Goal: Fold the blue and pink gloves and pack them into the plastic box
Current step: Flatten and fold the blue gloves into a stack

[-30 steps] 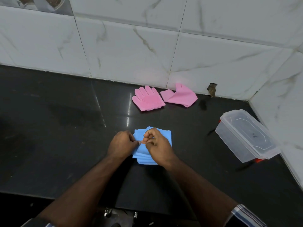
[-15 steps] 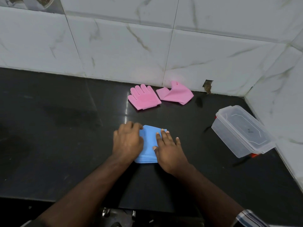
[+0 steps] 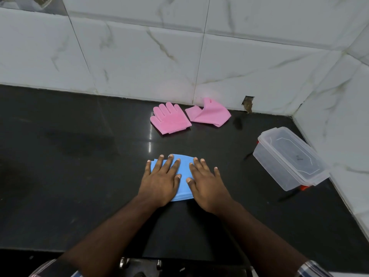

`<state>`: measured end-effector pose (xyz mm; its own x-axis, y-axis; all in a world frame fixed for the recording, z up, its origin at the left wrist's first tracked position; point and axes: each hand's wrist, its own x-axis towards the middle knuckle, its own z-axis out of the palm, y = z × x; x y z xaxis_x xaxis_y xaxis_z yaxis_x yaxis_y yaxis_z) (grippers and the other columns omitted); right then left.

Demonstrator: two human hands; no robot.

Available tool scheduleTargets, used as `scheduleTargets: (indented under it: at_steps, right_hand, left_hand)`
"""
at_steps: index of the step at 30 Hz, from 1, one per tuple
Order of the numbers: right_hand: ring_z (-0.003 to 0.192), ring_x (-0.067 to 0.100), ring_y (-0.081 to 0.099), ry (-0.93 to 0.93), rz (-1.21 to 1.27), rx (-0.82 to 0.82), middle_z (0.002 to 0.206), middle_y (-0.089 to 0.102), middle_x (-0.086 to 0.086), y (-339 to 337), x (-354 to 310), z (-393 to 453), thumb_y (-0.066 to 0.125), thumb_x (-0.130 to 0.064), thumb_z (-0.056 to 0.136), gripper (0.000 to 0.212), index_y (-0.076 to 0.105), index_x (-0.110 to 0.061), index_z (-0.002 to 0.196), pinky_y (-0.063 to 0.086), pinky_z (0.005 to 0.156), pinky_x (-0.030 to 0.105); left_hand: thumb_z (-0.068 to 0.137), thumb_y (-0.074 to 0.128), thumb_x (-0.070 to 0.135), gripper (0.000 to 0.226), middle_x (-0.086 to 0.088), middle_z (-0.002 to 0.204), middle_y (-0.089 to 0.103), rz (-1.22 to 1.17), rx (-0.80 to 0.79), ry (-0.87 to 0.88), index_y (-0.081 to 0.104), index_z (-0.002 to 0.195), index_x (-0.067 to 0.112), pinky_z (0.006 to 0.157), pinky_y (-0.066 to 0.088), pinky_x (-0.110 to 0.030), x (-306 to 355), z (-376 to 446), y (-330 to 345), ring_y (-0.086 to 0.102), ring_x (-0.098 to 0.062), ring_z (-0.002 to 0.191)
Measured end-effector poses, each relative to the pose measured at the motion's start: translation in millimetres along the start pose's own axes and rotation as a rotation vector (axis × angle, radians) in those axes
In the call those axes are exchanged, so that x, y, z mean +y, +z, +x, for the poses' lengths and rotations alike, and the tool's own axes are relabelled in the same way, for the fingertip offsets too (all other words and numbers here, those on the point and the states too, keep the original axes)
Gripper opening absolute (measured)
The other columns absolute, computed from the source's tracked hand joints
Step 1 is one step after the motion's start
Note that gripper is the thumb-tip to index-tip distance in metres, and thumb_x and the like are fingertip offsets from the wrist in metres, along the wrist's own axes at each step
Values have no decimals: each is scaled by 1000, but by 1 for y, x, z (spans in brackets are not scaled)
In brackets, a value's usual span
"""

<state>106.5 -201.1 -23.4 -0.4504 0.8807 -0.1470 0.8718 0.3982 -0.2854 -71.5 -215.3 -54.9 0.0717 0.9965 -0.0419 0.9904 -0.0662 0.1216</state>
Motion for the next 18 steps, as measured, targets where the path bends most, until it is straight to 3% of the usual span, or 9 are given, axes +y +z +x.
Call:
scheduleTargets:
  at_steps: [6, 12, 16, 18]
  right_hand:
    - [152, 19, -7, 3, -136, -78, 166, 5, -4, 15, -2, -26, 5, -55, 94, 72, 11, -21, 157, 1, 119, 55]
    - [152, 19, -10, 35, -64, -166, 166, 5, -6, 0, -2, -19, 19, -52, 103, 62, 14, -22, 157, 0, 120, 57]
    - [152, 16, 6, 23, -86, -53, 162, 24, -4, -3, -11, -35, 22, -46, 103, 57, 31, -21, 153, 8, 121, 47]
    - [152, 17, 6, 13, -122, -75, 164, 19, -1, 5, -13, -45, 16, -49, 100, 63, 26, -19, 155, 7, 121, 47]
  left_hand:
    - [94, 2, 53, 71, 5, 167, 16, -56, 24, -7, 19, 159, 31, 122, 9, -53, -3, 0, 5, 11, -22, 155]
    - [94, 3, 53, 70, 6, 167, 17, -68, 26, -5, 19, 159, 31, 122, 9, -53, -3, 0, 7, 12, -23, 154]
    - [93, 0, 54, 71, 6, 168, 12, -54, 11, -5, 14, 159, 31, 122, 7, -53, -3, 0, 6, 8, -22, 155]
    - [95, 2, 53, 69, 6, 168, 13, -59, 15, -3, 14, 159, 32, 123, 8, -53, -3, 0, 6, 8, -22, 155]
